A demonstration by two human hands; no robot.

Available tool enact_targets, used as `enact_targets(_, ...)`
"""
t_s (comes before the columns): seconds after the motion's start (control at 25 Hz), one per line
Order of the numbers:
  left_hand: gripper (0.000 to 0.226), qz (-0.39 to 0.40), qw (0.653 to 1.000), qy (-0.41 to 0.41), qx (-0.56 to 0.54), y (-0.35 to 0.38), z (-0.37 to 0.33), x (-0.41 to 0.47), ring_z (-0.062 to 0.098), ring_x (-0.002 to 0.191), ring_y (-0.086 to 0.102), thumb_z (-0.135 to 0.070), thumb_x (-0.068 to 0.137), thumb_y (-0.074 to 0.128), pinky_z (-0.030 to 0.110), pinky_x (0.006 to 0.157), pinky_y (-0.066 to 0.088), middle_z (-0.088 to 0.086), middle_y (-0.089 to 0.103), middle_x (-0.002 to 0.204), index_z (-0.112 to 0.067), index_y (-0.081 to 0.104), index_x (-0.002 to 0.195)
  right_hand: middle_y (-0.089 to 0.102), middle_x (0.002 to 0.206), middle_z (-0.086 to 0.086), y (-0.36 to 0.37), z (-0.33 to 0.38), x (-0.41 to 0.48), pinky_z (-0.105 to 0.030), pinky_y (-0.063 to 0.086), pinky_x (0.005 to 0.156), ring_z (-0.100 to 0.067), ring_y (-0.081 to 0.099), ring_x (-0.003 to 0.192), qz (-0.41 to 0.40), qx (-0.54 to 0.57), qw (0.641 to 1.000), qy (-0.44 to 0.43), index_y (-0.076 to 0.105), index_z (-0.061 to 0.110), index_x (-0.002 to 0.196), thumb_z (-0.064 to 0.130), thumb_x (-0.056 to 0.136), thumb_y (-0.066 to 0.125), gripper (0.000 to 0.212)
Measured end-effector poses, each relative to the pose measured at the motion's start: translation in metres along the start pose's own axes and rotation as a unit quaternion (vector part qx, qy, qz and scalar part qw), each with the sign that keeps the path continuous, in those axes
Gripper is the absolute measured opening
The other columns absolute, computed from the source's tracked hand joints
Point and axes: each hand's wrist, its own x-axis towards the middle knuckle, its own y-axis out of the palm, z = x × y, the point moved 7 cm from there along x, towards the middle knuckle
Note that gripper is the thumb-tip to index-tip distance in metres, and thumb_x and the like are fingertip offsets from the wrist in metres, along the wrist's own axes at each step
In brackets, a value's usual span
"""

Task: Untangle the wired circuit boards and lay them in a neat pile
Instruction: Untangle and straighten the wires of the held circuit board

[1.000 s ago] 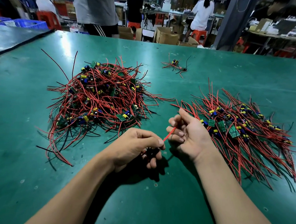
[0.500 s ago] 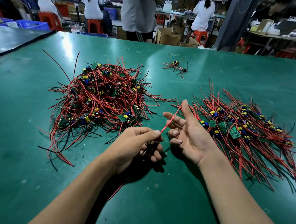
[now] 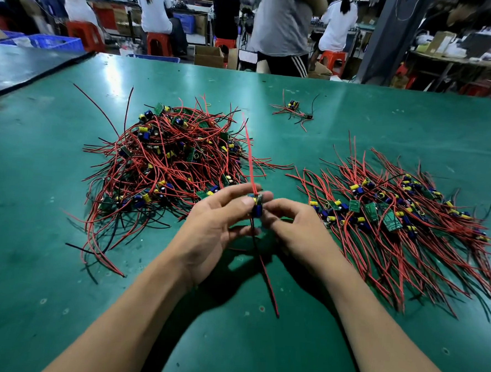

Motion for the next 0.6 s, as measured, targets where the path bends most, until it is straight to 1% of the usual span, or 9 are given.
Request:
enact_targets(0.04, 0.036, -0.011, 1.0, 0.012, 0.009, -0.001, -0.002, 0.0, 0.024, 0.091, 0.064, -0.018, 0.081, 0.062, 0.043, 0.077, 0.055, 0.006, 0.072, 0.117, -0.009, 0.063, 0.116, 0.075, 0.083, -0.006, 0.005, 0.004, -0.003, -0.041, 0.055, 0.071, -0.025, 0.07, 0.073, 0.026, -0.025, 0.999, -0.018, 0.077, 0.017, 0.094, 0.027, 0.085, 0.075, 0.013)
enact_targets(0.08, 0.037, -0.026, 0.999, 0.023, 0.018, -0.004, -0.004, 0.0, 0.025, 0.091, 0.06, -0.021, 0.083, 0.062, 0.046, 0.079, 0.05, 0.002, 0.071, 0.119, -0.011, 0.062, 0.118, 0.075, 0.079, -0.003, 0.01, 0.007, -0.007, -0.037, 0.055, 0.067, -0.023, 0.07, 0.07, 0.044, -0.039, 0.998, -0.025, 0.076, 0.02, 0.089, 0.031, 0.08, 0.078, 0.015)
enact_targets(0.16, 0.033, -0.053, 0.998, 0.034, 0.026, -0.009, -0.006, 0.0, 0.022, 0.092, 0.055, -0.024, 0.084, 0.062, 0.046, 0.081, 0.043, -0.002, 0.071, 0.12, -0.016, 0.065, 0.116, 0.069, 0.066, 0.003, 0.017, 0.013, -0.012, -0.024, 0.044, 0.055, -0.01, 0.057, 0.056, 0.054, -0.053, 0.997, -0.034, 0.074, 0.019, 0.082, 0.039, 0.074, 0.083, 0.023)
enact_targets(0.24, 0.026, -0.063, 0.998, 0.027, 0.008, -0.011, -0.007, 0.0, 0.024, 0.093, 0.056, -0.027, 0.083, 0.064, 0.048, 0.084, 0.042, -0.002, 0.07, 0.121, -0.021, 0.071, 0.107, 0.064, 0.063, 0.002, 0.022, 0.018, -0.017, -0.023, 0.041, 0.055, -0.009, 0.051, 0.057, 0.052, -0.033, 0.997, -0.041, 0.07, 0.016, 0.079, 0.047, 0.07, 0.083, 0.035)
enact_targets(0.32, 0.022, -0.06, 0.998, 0.019, -0.021, -0.011, -0.006, 0.0, 0.026, 0.089, 0.063, -0.027, 0.081, 0.067, 0.048, 0.084, 0.048, 0.002, 0.071, 0.118, -0.023, 0.075, 0.101, 0.059, 0.062, 0.007, 0.025, 0.027, -0.021, -0.021, 0.038, 0.054, -0.006, 0.048, 0.058, 0.039, -0.015, 0.997, -0.066, 0.067, 0.017, 0.077, 0.053, 0.075, 0.077, 0.037)
enact_targets(0.4, 0.027, -0.065, 0.997, 0.031, -0.031, -0.011, -0.007, 0.0, 0.024, 0.095, 0.067, -0.025, 0.078, 0.07, 0.045, 0.087, 0.052, 0.006, 0.072, 0.115, -0.019, 0.073, 0.105, 0.052, 0.06, 0.013, 0.026, 0.039, -0.023, -0.018, 0.035, 0.054, -0.002, 0.043, 0.057, 0.016, -0.003, 0.994, -0.111, 0.062, 0.026, 0.072, 0.047, 0.088, 0.065, 0.027)
enact_targets(0.44, 0.034, -0.069, 0.996, 0.038, -0.034, -0.01, -0.008, 0.0, 0.023, 0.102, 0.066, -0.023, 0.077, 0.072, 0.046, 0.093, 0.05, 0.007, 0.072, 0.115, -0.015, 0.069, 0.109, 0.049, 0.06, 0.013, 0.027, 0.042, -0.023, -0.019, 0.034, 0.054, -0.003, 0.041, 0.056, 0.006, 0.023, 0.993, -0.119, 0.06, 0.028, 0.07, 0.042, 0.092, 0.06, 0.026)
enact_targets(0.52, 0.041, -0.065, 0.996, 0.047, -0.041, -0.008, -0.009, 0.0, 0.022, 0.109, 0.064, -0.02, 0.075, 0.073, 0.048, 0.102, 0.044, 0.008, 0.072, 0.114, -0.012, 0.065, 0.114, 0.045, 0.061, 0.007, 0.027, 0.042, -0.022, -0.018, 0.03, 0.048, -0.006, 0.036, 0.053, -0.007, 0.126, 0.988, -0.092, 0.057, 0.024, 0.069, 0.033, 0.094, 0.057, 0.027)
enact_targets(0.6, 0.043, -0.044, 0.997, 0.049, -0.048, -0.005, -0.01, 0.0, 0.019, 0.106, 0.065, -0.015, 0.072, 0.077, 0.044, 0.101, 0.046, 0.007, 0.073, 0.112, -0.013, 0.066, 0.113, 0.046, 0.059, 0.003, 0.025, 0.039, -0.019, -0.017, 0.025, 0.043, -0.005, 0.036, 0.047, -0.008, 0.242, 0.969, -0.044, 0.06, 0.021, 0.066, 0.026, 0.092, 0.062, 0.027)
